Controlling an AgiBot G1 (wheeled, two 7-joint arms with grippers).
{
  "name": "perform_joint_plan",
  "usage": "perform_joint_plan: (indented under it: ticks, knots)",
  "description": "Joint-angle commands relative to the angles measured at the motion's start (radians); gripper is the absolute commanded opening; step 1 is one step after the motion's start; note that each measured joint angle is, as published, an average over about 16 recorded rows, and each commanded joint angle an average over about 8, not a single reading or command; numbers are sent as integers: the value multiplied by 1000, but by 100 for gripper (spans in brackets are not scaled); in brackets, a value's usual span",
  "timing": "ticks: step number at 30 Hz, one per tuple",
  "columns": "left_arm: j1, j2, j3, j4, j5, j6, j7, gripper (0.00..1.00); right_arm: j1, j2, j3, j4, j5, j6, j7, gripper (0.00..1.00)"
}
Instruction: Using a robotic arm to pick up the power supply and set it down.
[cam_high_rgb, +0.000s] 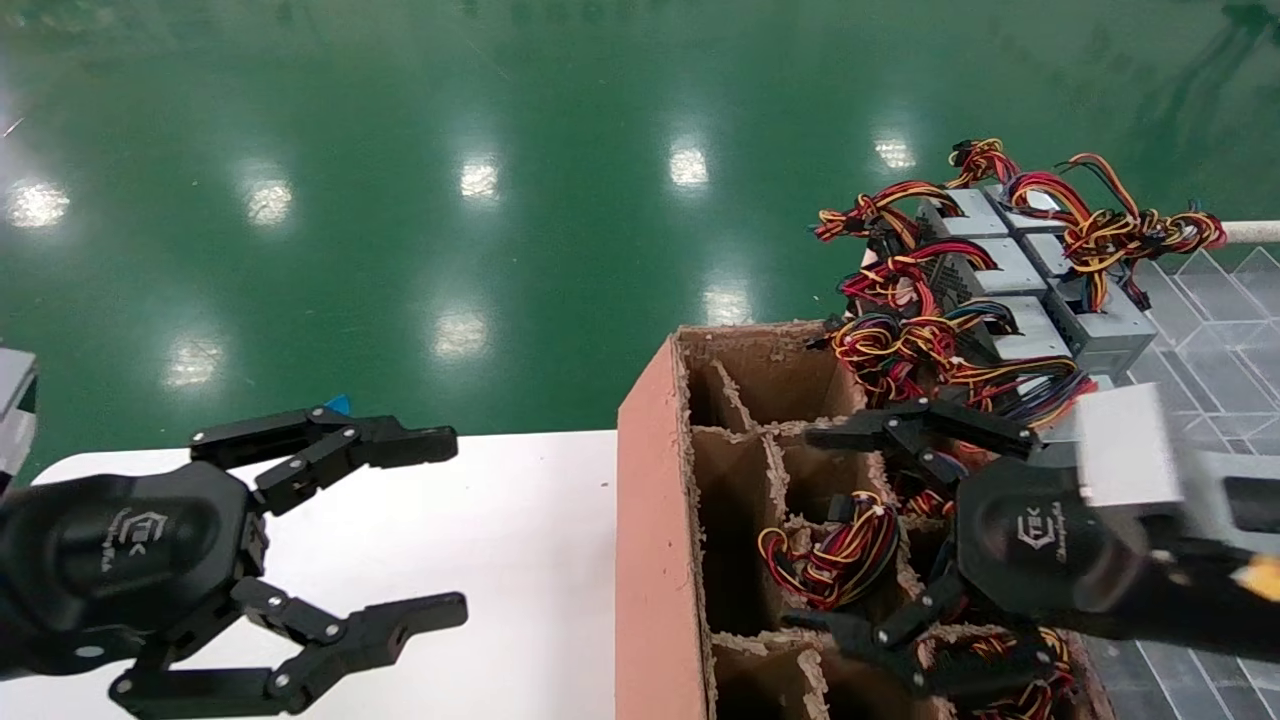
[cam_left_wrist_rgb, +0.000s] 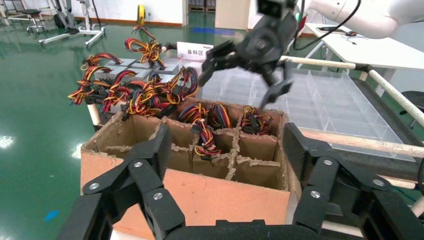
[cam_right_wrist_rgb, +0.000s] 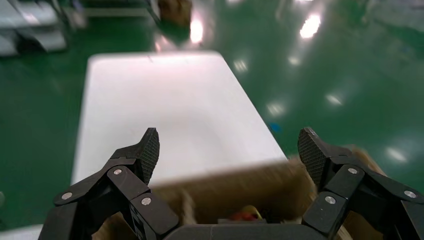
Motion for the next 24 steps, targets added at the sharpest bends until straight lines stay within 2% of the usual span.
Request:
perform_joint_plan:
  ticks: [1,9,17,18,24]
  knots:
    - [0,0,0,0,0,0,0,0,10,4,-7,-9,-46,15,-20,100]
    - [0,0,0,0,0,0,0,0,45,-24,-58,-65,-199,65,-49,100]
    - [0,0,0,0,0,0,0,0,81,-35,-87,-122,-272,72,-46,100]
    - [0,0,0,0,0,0,0,0,84,-37,-90,-130,-278,70,-46,90]
    - [0,0,0,0,0,0,0,0,103,-56,-111,-170,-302,44,-62,15]
